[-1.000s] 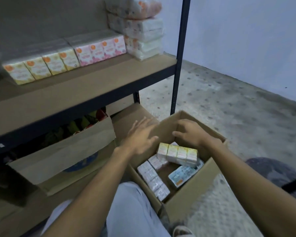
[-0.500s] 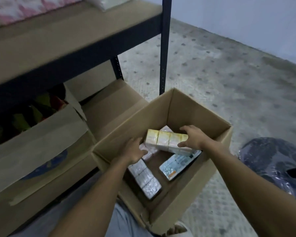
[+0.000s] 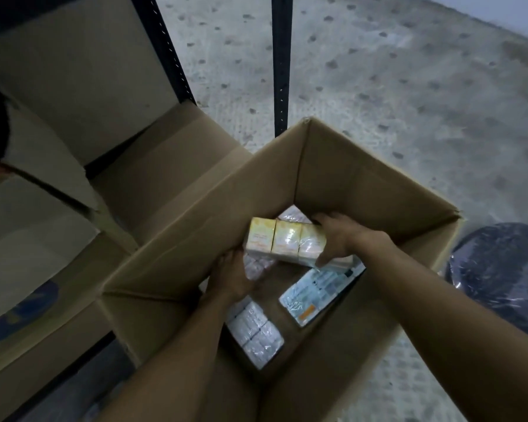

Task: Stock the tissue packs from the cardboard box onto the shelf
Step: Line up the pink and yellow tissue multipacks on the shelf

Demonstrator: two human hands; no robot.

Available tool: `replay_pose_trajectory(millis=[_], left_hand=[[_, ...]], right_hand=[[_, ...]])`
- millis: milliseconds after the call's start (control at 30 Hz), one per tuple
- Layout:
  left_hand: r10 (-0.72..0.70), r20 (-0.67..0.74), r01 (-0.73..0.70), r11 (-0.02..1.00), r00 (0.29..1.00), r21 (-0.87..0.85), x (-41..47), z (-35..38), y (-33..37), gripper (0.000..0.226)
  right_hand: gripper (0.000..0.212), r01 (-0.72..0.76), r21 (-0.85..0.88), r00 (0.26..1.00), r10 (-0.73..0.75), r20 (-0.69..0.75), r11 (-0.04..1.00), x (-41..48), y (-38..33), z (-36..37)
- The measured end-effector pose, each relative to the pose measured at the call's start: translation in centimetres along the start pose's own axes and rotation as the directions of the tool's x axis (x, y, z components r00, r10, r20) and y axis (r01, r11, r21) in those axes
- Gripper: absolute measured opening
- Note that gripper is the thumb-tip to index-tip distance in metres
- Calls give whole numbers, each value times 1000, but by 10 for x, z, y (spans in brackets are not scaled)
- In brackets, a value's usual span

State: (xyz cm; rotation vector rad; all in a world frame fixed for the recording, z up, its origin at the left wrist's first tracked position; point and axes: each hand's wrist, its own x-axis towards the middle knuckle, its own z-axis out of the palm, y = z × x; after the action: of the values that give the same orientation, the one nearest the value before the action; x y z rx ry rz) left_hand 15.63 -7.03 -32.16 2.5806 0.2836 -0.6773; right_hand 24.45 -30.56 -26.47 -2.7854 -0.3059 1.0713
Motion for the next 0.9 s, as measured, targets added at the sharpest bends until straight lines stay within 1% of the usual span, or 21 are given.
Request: replay_pose_trajectory(millis=[133,200,267,367,467,600,700,800,900], left_hand=[[19,-49,-6,964,999,267,7,12,-1,85],[19,-56,1,941,998,338,9,15,0,78],[15,-75,12,937,997,350,8,18,0,73],[25,-95,2,962,995,273,7,22,1,74],[31,-87,-12,978,996,209,9,15,2,70],[-42,-77,45,998,996,35,6,-3,7,73],[-73,-79,66,994,994,-86,0,-15,10,71],[-58,-108,35,979,992,-200,-8,-25,14,66],[-34,-149,-14,949,988,-314,-20,-34,23,59]], right_hand=[[101,-26,-48,996,30,85,998,6,0,3],[100,-30,-79,994,37,100,996,8,-1,4],[101,-33,-84,994,42,99,996,9,-2,3],[100,-52,-69,994,58,98,996,6,-2,-1],[99,-87,3,992,87,87,996,-1,-1,-4],[95,-112,111,993,108,40,988,-10,-2,-13],[93,-89,216,993,103,-57,972,-24,1,-25],[92,-42,328,982,100,-160,944,-39,6,-39],[75,17,417,968,89,-234,909,-54,11,-53]])
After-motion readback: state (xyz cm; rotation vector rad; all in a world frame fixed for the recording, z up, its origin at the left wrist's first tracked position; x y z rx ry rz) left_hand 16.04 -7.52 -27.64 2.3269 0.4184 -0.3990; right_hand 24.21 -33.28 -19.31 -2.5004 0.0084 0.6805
